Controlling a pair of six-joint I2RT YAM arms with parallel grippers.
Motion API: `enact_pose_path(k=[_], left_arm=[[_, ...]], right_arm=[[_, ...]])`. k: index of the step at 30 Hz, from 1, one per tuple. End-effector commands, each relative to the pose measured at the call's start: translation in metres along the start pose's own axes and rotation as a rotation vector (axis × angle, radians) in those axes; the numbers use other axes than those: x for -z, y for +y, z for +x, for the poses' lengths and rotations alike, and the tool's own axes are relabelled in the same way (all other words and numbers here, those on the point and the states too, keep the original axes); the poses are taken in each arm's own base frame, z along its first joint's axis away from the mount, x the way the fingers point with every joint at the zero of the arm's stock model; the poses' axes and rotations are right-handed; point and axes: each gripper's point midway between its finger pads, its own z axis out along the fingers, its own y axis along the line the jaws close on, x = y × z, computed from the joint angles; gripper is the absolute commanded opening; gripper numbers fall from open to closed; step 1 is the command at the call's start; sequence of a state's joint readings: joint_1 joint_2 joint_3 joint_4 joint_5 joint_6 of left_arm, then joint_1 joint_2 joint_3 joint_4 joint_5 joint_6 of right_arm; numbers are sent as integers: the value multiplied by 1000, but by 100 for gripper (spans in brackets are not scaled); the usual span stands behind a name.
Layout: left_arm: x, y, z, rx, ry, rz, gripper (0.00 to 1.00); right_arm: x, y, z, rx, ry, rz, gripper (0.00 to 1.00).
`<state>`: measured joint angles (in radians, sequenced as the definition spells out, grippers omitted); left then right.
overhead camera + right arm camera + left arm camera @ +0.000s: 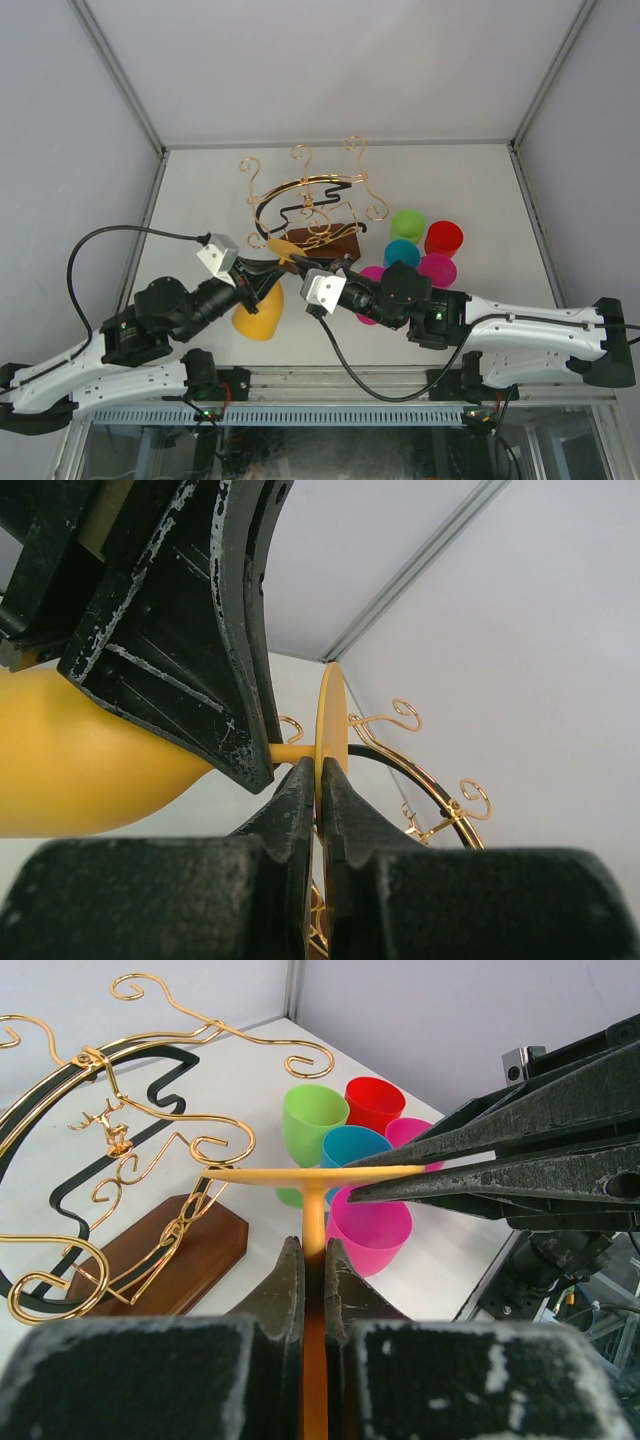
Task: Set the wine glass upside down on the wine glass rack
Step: Turn the wine glass upside down at the wine rack.
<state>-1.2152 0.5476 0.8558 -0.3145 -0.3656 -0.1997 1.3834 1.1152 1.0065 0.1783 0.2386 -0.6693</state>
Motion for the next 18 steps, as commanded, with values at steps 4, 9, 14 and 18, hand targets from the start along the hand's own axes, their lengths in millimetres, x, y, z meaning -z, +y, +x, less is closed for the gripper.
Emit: enact_pose_path(k=[4,9,14,18], left_arm=[[-1,13,4,-10,-9,-69,0],[-1,15,8,-14,-3,-72,0],[-1,14,10,-18,-2,-69,0],[-2,15,11,-22,1,-70,0]], right_arm=[[4,-25,-32,-85,-106,94,0],[10,-26,-41,-91,-137,72,6],[16,-20,-39,-100,-126,34,21],[22,-15,-38,-108,-120,-6,38]])
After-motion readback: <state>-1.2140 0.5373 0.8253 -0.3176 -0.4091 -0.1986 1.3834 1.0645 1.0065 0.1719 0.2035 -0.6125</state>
